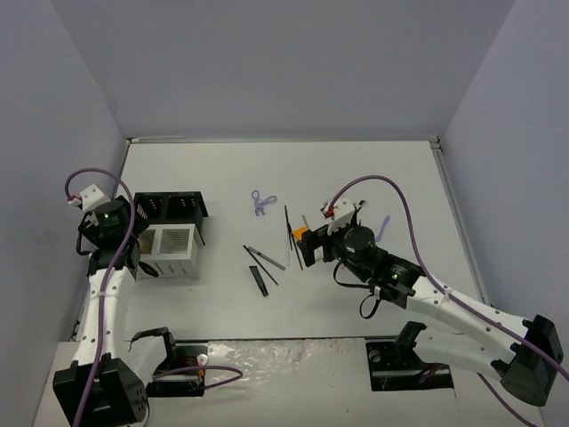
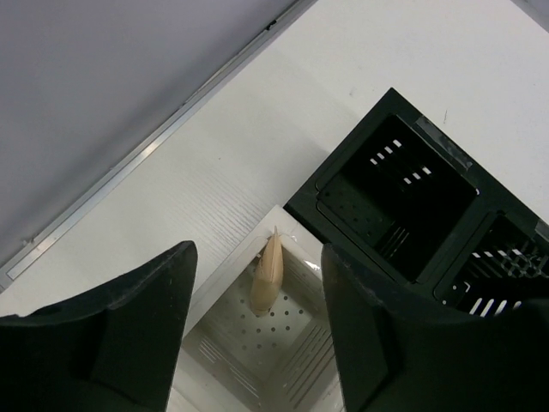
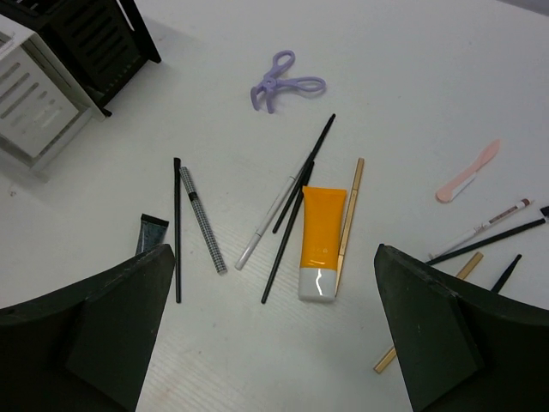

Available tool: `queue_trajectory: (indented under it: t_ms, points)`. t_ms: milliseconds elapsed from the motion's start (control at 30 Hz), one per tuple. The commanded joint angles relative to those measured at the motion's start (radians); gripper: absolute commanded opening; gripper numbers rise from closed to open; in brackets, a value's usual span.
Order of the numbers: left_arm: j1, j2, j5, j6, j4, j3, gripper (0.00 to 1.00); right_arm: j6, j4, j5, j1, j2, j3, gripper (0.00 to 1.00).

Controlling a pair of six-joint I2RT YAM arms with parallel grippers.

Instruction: Organize the makeup

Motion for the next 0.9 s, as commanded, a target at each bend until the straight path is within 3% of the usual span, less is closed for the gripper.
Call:
queue_trajectory:
  t_ms: [0,133,167,367,600,867]
  points:
    - [0.006,-0.019,0.01,-0.029,-0.043,0.128,0.8,0.08,-0.043,0.075,-0.028,0.069,0.058,1.0]
    - [0.006,-0.024,0.118,0.007,-0.179,0.239,0.95,0.137,-0.115,0.033,-0.097,0.183,0.085,0.95]
    - [0.006,-0.023,0.12,0.007,-0.18,0.261,0.95,0.143,-0.126,0.022,-0.108,0.184,0.085,0.95]
    - [-0.065,0.011,0.441,0.049,-0.262,0.349,0.97,0.156,-0.163,-0.022,-0.12,0.365,0.137,0.84]
    - [-0.366,0.059,0.431,0.135,-0.287,0.353,0.97,0.126,-0.189,-0.055,-0.121,0.531,0.197,0.76]
    - [-0.384,0.049,0.441,0.125,-0.236,0.274,0.97,0.12,-0.207,0.001,-0.117,0.588,0.223,0.68]
